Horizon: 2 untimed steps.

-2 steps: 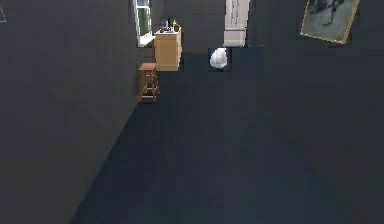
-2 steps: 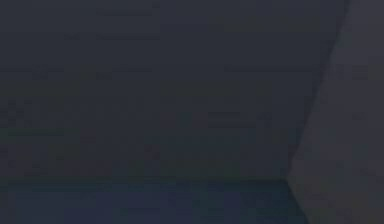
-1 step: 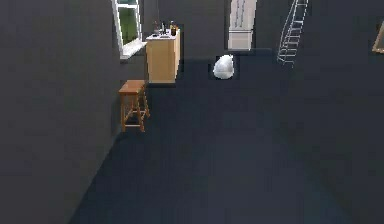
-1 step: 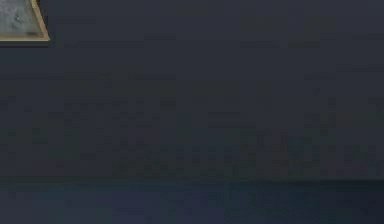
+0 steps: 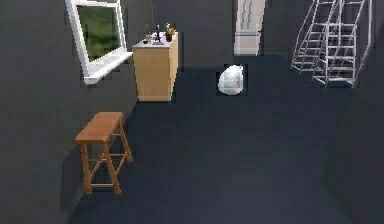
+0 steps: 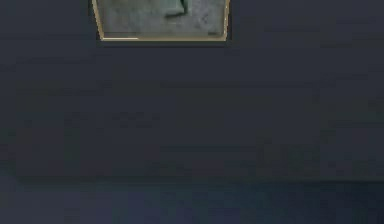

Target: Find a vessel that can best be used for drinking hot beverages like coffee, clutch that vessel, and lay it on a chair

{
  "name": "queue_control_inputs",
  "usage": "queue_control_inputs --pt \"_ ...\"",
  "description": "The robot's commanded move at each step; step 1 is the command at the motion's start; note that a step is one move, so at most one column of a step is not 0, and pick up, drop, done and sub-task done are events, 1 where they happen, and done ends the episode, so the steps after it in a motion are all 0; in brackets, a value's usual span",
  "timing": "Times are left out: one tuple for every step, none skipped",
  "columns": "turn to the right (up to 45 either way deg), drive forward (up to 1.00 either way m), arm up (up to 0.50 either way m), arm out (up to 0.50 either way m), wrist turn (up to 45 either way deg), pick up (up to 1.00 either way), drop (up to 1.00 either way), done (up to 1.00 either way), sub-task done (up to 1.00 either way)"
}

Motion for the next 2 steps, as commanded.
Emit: queue_control_inputs --pt "0.0 1.00 0.00 0.00 0.0 0.00 0.00 0.00 0.00" --pt "0.0 1.00 0.00 0.00 0.0 0.00 0.00 0.00 0.00"
